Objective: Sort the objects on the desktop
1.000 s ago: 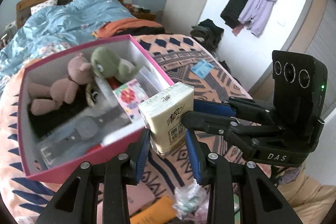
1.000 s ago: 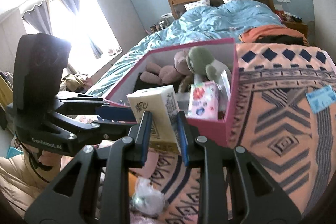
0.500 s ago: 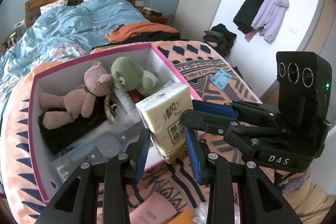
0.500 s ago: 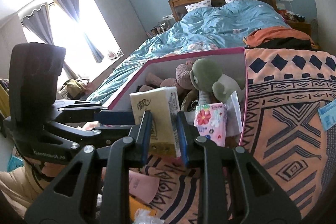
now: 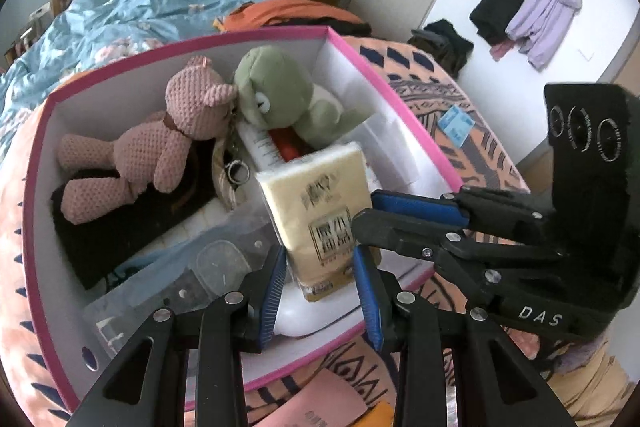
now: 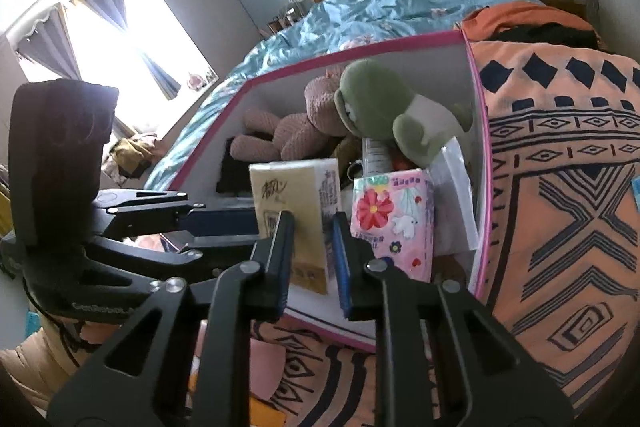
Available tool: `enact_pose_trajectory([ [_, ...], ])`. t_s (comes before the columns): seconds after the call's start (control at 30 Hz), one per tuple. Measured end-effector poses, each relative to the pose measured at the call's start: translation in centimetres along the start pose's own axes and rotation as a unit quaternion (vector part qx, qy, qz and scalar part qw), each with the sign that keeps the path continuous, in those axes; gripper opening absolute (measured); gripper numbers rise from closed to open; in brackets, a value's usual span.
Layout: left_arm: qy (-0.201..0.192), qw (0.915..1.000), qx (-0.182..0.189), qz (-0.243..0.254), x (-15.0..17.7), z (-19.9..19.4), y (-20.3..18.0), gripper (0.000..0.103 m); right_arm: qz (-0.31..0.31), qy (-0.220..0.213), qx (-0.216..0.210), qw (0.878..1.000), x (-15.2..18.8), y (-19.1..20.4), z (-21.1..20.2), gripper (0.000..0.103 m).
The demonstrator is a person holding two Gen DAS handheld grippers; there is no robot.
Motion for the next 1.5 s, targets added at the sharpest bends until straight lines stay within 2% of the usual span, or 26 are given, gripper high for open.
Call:
enact_pose_trajectory([
  [0.27,0.009,0.9999,-0.008,-0.004,0.6,1.1,0.5,0.037,-0.047,0.027,0.08,0.995,0.4,0.5,1.4,0.016],
  [0.37,-0.003,0.9999,-0.015,-0.008,1.0,0.6,0.8,0.048,-0.047,0.023,0.077,0.996,0.5,0.4,1.3,0.016],
  [0.53,-0.024,0.9991,-0.029,-0.022,1.4,-0.2,1.4,0.074,-0.04,0.009,0.064,0.997,0.7,0.4,0.5,0.02],
  [0.7,-0.04,0.998,-0.039,-0.03,1.7,-1.2,1.4,0.084,-0.033,-0.016,0.05,0.998,1.1,0.7,-1.2,0.033],
  [0.8,-0.048,0.9968,-0.053,-0.035,2.1,-1.8,1.2,0.085,-0.032,-0.031,0.043,0.998,1.3,1.0,-2.3,0.037],
  [0.87,-0.061,0.9945,-0.076,-0.039,2.5,-2.6,0.9,0.085,-0.031,-0.045,0.036,0.998,1.4,1.3,-3.2,0.037],
  [0.9,-0.065,0.9937,-0.083,-0.038,2.7,-2.8,0.8,0.086,-0.034,-0.052,0.034,0.997,1.6,1.5,-3.7,0.04],
  [1.0,-0.082,0.9889,-0.12,-0.031,3.8,-4.0,0.0,0.092,-0.042,-0.075,0.031,0.996,2.3,2.2,-5.2,0.06],
  [1.13,-0.092,0.9856,-0.139,-0.026,5.3,-5.0,-0.9,0.093,-0.055,-0.086,0.032,0.994,3.6,3.0,-6.4,0.068],
  [1.5,-0.095,0.9772,-0.184,-0.048,9.2,-4.6,-1.5,0.093,-0.07,-0.064,0.054,0.994,7.3,3.4,-5.6,0.07],
])
Point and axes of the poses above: each gripper's, at about its wrist camera, not at the fingertips, and z roughly the way its jaws point, y to its left, x to its underside, the point moved 3 cm from there along z, roughly the way its jaws point, and after that the axes turned 1 degree about y, right-handed, at the moved point
